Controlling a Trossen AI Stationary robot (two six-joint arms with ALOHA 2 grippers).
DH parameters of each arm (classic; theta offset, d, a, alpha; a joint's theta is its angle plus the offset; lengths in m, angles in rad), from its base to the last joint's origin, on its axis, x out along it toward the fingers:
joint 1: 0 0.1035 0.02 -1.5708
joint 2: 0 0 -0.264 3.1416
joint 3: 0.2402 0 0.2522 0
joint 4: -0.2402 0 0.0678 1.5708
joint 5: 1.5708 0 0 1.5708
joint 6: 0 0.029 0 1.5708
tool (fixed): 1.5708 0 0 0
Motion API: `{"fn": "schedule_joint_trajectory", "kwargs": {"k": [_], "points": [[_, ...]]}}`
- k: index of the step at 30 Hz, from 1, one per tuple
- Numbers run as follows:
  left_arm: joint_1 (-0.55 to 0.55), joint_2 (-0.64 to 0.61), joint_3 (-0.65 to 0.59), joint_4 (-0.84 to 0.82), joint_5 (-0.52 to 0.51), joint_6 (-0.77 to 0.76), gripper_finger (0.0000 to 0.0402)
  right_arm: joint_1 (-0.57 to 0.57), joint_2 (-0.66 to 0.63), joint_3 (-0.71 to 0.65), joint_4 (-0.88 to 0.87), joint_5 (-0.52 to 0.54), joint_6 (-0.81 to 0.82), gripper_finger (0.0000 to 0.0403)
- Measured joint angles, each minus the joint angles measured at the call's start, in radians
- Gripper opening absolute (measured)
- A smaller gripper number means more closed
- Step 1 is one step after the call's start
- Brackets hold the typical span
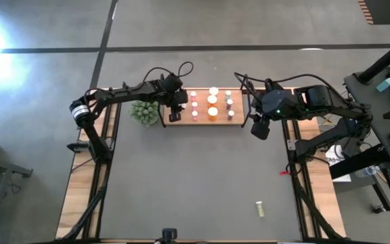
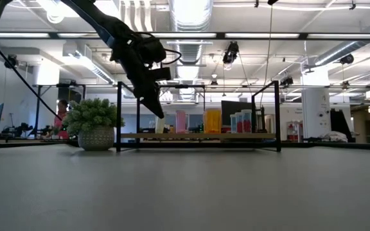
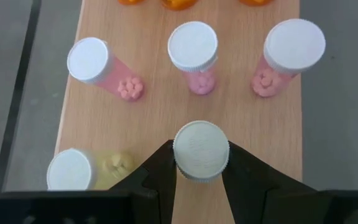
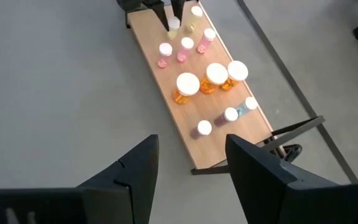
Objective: Pick and place medicine bottles onto shelf by color
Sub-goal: Put the left yellow pill bottle on the shelf aligned with the other yellow pill bottle
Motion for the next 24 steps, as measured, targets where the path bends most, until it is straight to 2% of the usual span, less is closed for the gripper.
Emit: {"fn": "schedule_joint_trajectory", "kwargs": {"k": [17, 24], "points": [[-0.002, -0.001, -0.010, -0.014, 0.021, -0.036, 0.0093, 0.000, 0.000, 0.000, 0.000, 0.000, 0.000, 0.0178], [0.002, -0.001, -0.011, -0.008, -0.002, -0.036, 0.0093, 0.000, 0.000, 0.000, 0.000, 0.000, 0.000, 0.0178]]}}
